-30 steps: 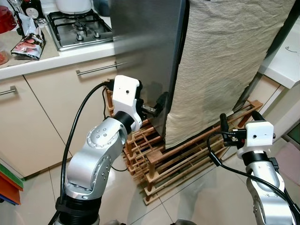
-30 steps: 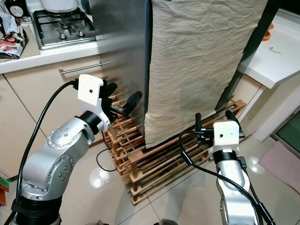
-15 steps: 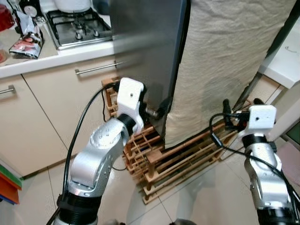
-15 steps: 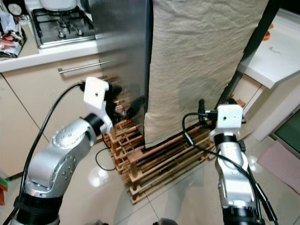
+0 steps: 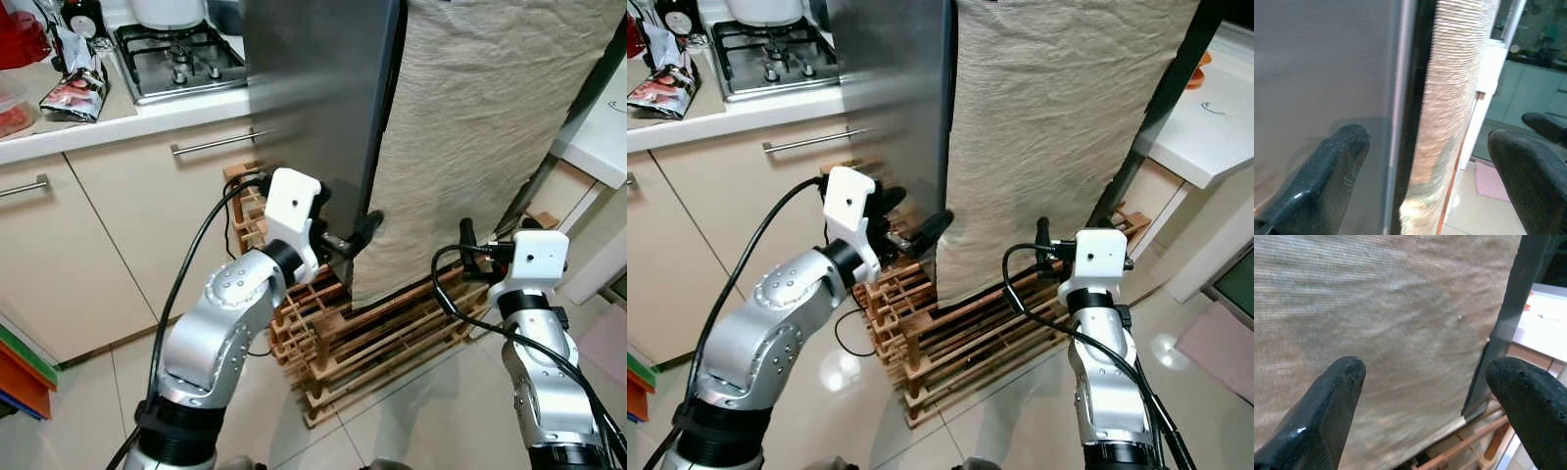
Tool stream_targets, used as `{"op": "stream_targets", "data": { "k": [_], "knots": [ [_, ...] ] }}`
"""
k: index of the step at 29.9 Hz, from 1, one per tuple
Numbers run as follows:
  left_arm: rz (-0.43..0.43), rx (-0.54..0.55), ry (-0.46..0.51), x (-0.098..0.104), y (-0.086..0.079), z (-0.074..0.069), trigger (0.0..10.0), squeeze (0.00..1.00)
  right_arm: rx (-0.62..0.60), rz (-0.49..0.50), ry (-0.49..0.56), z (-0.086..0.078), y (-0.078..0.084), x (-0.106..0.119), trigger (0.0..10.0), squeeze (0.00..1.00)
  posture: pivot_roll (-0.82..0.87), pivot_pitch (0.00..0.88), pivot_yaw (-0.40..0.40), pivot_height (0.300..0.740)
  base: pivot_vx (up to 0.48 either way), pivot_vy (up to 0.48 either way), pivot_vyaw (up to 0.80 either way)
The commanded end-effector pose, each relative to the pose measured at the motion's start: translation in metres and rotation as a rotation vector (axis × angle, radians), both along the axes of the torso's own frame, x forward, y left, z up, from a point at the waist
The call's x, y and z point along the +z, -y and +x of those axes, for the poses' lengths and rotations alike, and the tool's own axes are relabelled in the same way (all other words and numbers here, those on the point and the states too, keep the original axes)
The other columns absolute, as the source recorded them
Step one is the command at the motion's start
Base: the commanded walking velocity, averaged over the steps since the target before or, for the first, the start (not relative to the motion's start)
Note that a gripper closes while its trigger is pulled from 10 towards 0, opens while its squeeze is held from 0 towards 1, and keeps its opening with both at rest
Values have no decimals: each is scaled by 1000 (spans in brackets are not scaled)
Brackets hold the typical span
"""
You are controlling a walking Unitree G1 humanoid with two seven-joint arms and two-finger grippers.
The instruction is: Restocking fridge
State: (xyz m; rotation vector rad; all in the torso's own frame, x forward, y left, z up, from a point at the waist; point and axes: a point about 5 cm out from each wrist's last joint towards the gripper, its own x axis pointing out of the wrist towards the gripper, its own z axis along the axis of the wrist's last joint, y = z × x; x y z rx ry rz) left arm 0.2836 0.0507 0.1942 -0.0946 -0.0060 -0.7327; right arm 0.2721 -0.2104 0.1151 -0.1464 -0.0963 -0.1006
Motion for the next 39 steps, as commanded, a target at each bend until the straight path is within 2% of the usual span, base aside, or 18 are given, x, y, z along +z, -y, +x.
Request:
{"op": "stream_targets", "data": {
  "k": [1, 15, 30, 35, 37, 39],
  "knots": [
    [0, -24, 13, 2, 6, 3, 10000, 0, -3, 7, 12, -1, 0, 3, 10000, 0, -82, 2, -6, 711, 0, 0, 0],
    [-40, -16, 6, 2, 19, 18, 10000, 0, -8, -4, 8, -4, 1, 1, 10000, 0, -105, 0, 0, 711, 0, 0, 0],
    [-64, -96, 28, 11, 28, 16, 10000, 0, -13, -4, 0, -4, -1, -2, 10000, 0, -102, 0, 10, 711, 0, 0, 0],
    [-94, -159, 24, 18, 38, 16, 10000, 0, -11, -1, 0, -3, -1, -2, 10000, 0, -98, 0, 10, 711, 0, 0, 0],
    [-94, -239, 35, 26, 54, 14, 10000, 0, -6, 0, -9, -1, -2, -4, 10000, 0, -96, 0, 6, 711, 0, 0, 0],
    [-95, -257, 39, 29, 59, 14, 10000, 0, -5, 0, -12, -1, -2, -5, 10000, 0, -95, 0, 5, 711, 0, 0, 0]
  ]
}}
